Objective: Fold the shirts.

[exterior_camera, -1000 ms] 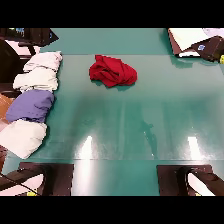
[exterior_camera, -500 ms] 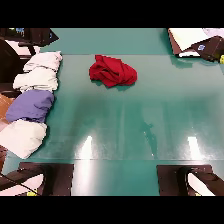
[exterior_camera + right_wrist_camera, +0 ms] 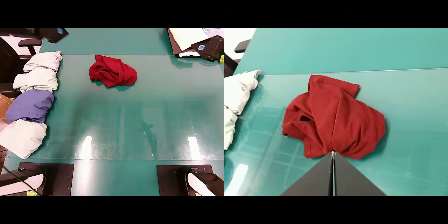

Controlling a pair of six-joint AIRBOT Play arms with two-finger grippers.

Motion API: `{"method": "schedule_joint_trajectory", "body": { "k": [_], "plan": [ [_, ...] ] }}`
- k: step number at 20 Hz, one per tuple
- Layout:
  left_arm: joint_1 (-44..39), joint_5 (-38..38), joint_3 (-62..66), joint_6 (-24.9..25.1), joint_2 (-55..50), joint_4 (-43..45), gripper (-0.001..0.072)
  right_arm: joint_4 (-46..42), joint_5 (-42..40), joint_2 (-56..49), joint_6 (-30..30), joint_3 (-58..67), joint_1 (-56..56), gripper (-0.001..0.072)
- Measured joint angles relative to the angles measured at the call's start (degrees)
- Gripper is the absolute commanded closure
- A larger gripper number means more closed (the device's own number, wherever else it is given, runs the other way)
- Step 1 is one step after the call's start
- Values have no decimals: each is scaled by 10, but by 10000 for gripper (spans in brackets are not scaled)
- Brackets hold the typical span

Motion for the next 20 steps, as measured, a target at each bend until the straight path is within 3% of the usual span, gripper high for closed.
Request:
{"method": "schedule_joint_trajectory", "body": {
  "k": [10,18,19,20],
  "plan": [
    [-4,90,-39,5,-269,-72,195,3,3,0,0,0,0,695],
    [-28,169,-40,102,-334,-169,199,3,3,0,0,-1,0,695],
    [-33,176,-40,108,-335,-174,234,3,3,0,0,0,0,695],
    [-36,180,-40,113,-337,-175,370,3,3,0,0,-1,0,695]
  ]
}}
